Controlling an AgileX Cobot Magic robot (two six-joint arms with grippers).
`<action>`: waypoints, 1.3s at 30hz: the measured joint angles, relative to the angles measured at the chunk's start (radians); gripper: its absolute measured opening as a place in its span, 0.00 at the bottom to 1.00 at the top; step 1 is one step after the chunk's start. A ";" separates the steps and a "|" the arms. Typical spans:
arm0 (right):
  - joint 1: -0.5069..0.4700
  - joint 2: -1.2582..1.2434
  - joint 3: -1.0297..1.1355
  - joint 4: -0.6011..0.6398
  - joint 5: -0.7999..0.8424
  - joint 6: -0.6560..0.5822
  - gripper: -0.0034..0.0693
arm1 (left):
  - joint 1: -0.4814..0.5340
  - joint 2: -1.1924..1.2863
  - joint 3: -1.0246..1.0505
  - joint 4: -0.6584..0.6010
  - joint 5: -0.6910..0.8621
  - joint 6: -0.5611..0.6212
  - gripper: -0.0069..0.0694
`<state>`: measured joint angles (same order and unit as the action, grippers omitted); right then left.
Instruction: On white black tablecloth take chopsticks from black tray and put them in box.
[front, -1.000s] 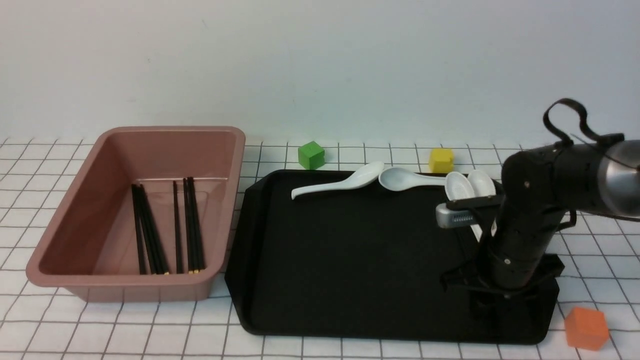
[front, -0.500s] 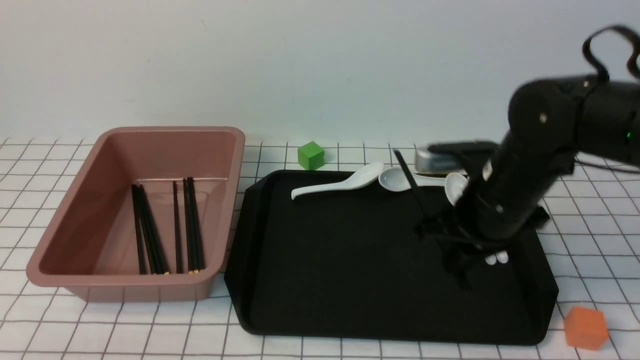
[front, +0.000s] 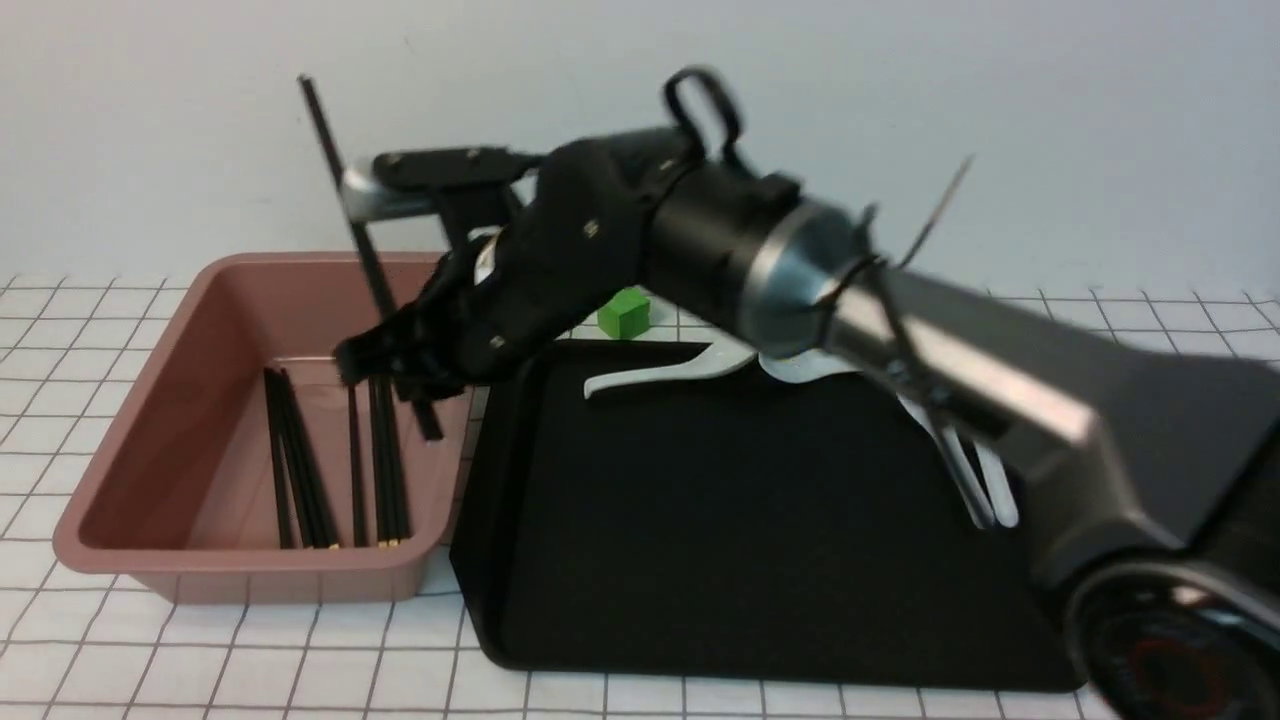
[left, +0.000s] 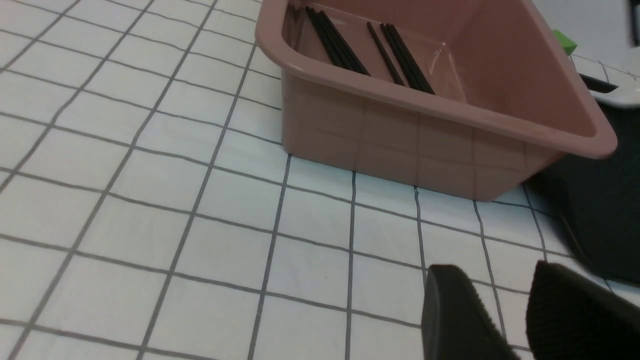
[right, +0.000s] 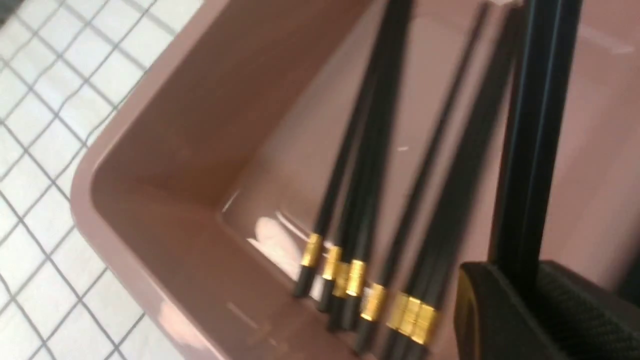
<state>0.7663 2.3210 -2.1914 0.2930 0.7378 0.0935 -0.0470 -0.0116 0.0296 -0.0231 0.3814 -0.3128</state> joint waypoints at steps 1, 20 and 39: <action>0.010 0.033 -0.027 0.000 0.004 0.000 0.24 | 0.000 0.000 0.000 0.000 0.000 0.000 0.40; 0.003 -0.482 -0.131 -0.355 0.508 -0.024 0.03 | 0.000 0.000 0.000 -0.001 0.001 0.000 0.40; 0.053 -1.287 1.428 -0.409 -0.563 0.107 0.05 | 0.000 0.000 0.000 -0.001 0.001 0.000 0.40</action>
<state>0.8191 1.0341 -0.7633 -0.1164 0.1746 0.2010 -0.0470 -0.0116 0.0296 -0.0243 0.3821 -0.3128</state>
